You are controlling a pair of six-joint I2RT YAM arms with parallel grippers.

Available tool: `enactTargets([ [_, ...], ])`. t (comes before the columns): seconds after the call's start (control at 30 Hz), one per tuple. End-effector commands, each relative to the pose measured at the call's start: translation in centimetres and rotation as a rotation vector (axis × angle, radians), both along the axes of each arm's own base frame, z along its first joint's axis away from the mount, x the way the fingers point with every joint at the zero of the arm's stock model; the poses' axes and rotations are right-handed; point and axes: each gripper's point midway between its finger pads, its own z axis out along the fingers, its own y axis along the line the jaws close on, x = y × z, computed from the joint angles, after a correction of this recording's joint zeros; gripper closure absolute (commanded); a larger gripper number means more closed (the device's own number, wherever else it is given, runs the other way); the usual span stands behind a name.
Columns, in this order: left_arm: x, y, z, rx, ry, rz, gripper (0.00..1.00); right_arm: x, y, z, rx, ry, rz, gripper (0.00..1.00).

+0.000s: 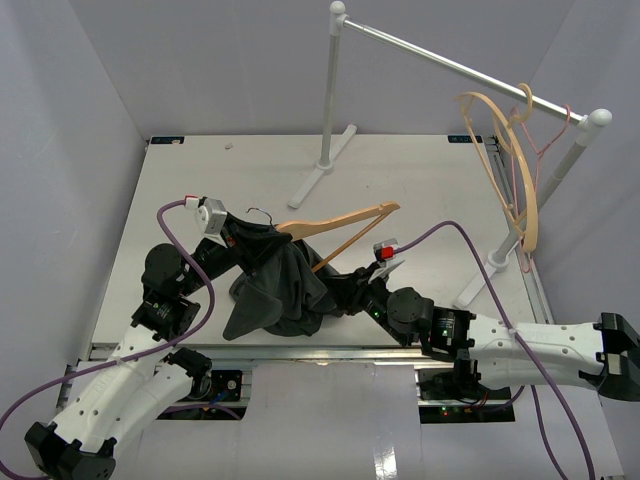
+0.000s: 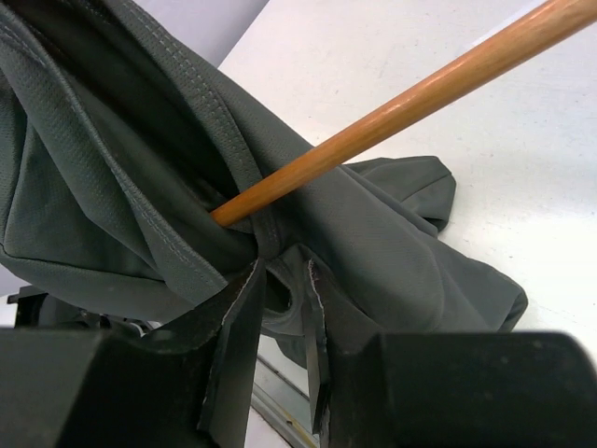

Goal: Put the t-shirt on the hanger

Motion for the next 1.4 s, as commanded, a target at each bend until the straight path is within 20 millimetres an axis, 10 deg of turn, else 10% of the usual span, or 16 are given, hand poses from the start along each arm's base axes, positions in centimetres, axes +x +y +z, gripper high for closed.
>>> enactTargets([
  [0.0, -0.2, 0.3, 1.5, -0.025, -0.05, 0.006, 1.0, 0.0, 1.2, 2.3, 0.084, -0.015, 0.013, 0.7],
  [1.17, -0.3, 0.0, 1.0, -0.039, -0.054, -0.011, 1.0, -0.3, 5.2, 0.6, 0.077, 0.02, 0.048, 0.56],
  [1.3, -0.3, 0.1, 1.0, -0.04, -0.055, -0.006, 1.0, -0.2, 5.4, -0.2, 0.062, 0.024, 0.039, 0.57],
  [1.37, -0.2, 0.1, 0.9, -0.04, -0.053, -0.002, 1.0, 0.0, 5.5, -0.5, 0.046, 0.028, 0.028, 0.74],
])
